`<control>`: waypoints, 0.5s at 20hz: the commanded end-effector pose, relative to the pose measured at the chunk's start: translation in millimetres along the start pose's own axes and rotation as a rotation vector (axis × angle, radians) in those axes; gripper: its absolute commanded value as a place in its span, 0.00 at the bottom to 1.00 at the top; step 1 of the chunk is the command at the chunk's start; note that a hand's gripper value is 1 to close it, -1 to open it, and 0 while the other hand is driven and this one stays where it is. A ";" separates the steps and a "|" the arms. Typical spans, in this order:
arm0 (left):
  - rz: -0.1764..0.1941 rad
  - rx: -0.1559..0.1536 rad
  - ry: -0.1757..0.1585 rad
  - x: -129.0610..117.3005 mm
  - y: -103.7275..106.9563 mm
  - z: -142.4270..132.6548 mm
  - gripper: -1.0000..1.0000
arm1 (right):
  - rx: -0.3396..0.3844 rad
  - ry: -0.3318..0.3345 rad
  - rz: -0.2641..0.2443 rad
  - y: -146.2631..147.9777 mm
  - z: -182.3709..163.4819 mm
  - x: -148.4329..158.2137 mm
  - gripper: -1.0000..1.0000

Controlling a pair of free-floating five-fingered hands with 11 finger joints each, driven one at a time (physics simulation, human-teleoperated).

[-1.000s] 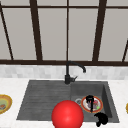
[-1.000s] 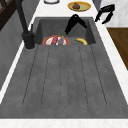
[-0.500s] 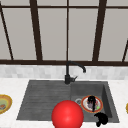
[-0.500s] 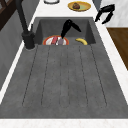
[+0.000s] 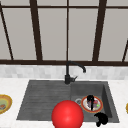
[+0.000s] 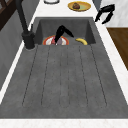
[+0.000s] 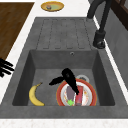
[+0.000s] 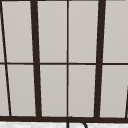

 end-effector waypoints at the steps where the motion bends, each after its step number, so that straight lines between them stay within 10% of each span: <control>1: -0.017 -0.051 -0.032 -37.7 -0.4 1.7 0.00 | 0.000 0.000 0.000 0.0 0.0 0.0 0.50; 6: -0.005 -0.059 0.014 -28.5 -22.1 -21.6 0.00 | 0.000 0.000 0.000 0.0 0.0 0.0 0.50; 10: -0.073 -0.022 0.102 -30.1 -31.7 -34.1 0.00 | 0.000 0.000 0.000 0.0 0.0 0.0 0.50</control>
